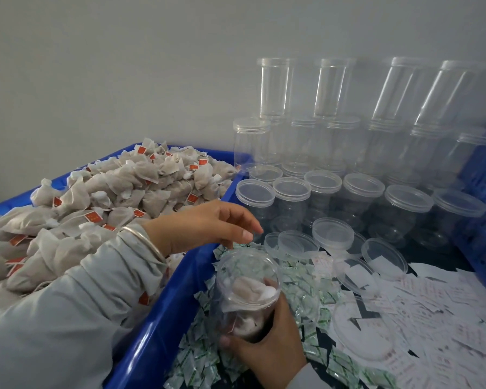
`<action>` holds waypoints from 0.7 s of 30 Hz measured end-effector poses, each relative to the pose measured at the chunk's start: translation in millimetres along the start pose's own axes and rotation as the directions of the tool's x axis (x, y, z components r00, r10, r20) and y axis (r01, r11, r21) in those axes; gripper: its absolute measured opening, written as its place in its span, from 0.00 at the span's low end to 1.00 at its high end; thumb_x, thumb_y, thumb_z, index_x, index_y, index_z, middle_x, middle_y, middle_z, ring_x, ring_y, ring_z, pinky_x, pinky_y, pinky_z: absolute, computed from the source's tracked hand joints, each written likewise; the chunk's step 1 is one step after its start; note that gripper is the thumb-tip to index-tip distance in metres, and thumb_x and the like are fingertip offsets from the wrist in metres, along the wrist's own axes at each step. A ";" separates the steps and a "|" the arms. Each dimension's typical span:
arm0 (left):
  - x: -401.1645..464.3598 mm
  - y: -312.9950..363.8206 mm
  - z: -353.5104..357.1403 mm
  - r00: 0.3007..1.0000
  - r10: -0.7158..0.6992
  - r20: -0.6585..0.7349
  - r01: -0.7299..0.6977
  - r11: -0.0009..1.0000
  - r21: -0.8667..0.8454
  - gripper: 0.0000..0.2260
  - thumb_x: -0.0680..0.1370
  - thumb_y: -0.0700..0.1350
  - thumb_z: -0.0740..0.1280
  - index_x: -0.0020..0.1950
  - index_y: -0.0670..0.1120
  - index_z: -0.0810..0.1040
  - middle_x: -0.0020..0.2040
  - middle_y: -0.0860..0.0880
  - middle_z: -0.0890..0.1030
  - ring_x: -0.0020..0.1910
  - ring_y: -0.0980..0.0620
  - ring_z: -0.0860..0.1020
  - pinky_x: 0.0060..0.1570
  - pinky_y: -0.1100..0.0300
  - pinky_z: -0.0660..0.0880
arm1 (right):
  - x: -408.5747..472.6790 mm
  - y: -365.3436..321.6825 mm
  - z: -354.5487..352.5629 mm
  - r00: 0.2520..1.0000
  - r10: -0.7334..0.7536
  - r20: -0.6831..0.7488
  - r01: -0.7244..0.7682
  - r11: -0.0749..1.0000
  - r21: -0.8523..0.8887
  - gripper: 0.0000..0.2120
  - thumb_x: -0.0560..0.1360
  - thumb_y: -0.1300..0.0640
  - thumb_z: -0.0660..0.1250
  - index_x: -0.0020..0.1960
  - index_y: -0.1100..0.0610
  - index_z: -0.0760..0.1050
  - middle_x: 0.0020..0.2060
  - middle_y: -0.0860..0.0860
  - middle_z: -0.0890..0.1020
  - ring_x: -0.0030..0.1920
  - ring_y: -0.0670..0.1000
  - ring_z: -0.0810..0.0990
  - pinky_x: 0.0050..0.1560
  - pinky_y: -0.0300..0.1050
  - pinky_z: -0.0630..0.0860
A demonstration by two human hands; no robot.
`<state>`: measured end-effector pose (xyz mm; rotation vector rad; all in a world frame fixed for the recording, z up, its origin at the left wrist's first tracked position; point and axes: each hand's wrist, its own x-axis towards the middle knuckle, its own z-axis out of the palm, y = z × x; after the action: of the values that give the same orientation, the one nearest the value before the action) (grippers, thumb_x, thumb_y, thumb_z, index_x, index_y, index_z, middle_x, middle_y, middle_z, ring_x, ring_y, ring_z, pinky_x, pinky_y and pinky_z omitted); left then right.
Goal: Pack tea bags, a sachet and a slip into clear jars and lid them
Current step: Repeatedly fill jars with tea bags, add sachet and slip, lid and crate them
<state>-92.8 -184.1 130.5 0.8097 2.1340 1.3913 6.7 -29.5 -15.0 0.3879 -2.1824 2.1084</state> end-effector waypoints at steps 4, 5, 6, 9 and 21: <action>4.0 -6.7 10.1 0.988 -0.078 0.133 0.068 0.995 0.074 0.33 0.60 0.62 0.77 0.63 0.58 0.73 0.61 0.55 0.78 0.62 0.56 0.76 0.61 0.57 0.73 | -2.3 -5.4 -5.7 0.976 -0.063 -0.207 0.062 0.998 -0.009 0.50 0.48 0.47 0.81 0.67 0.50 0.64 0.57 0.40 0.78 0.55 0.34 0.77 0.50 0.26 0.72; 5.6 -8.4 15.4 0.981 -0.078 0.180 0.062 0.993 0.097 0.39 0.59 0.64 0.77 0.66 0.55 0.70 0.64 0.53 0.76 0.65 0.54 0.74 0.63 0.55 0.71 | -1.1 -6.3 -8.6 0.967 -0.096 -0.236 0.094 0.995 -0.021 0.49 0.49 0.47 0.80 0.67 0.47 0.65 0.57 0.41 0.80 0.56 0.36 0.77 0.51 0.28 0.73; 7.6 -10.2 21.3 0.976 -0.069 0.207 0.042 0.991 0.130 0.42 0.58 0.65 0.77 0.69 0.53 0.67 0.66 0.52 0.74 0.67 0.53 0.72 0.66 0.52 0.69 | 0.6 -6.9 -11.5 0.958 -0.133 -0.253 0.128 0.991 -0.038 0.46 0.51 0.49 0.80 0.66 0.42 0.65 0.57 0.40 0.80 0.56 0.37 0.78 0.52 0.29 0.74; 12.3 -12.1 35.1 0.988 -0.039 0.149 0.004 0.974 0.226 0.47 0.56 0.66 0.77 0.70 0.55 0.64 0.67 0.55 0.71 0.68 0.57 0.70 0.69 0.53 0.67 | 6.2 -13.8 -21.0 0.950 -0.196 -0.243 0.180 0.980 -0.089 0.42 0.55 0.55 0.80 0.62 0.31 0.66 0.58 0.37 0.79 0.58 0.39 0.78 0.52 0.29 0.74; 14.2 -11.7 38.4 0.988 -0.050 -0.149 0.102 0.926 0.365 0.39 0.56 0.65 0.74 0.64 0.58 0.68 0.59 0.60 0.75 0.58 0.63 0.75 0.58 0.66 0.70 | 26.1 -0.7 -94.9 0.896 0.061 -0.439 -0.348 0.710 -0.613 0.25 0.74 0.75 0.55 0.69 0.62 0.68 0.67 0.57 0.72 0.68 0.55 0.67 0.68 0.43 0.59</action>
<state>-80.3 -153.0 104.2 0.7739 2.5544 1.0411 -29.2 61.4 -3.6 -0.3378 -2.5926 1.1293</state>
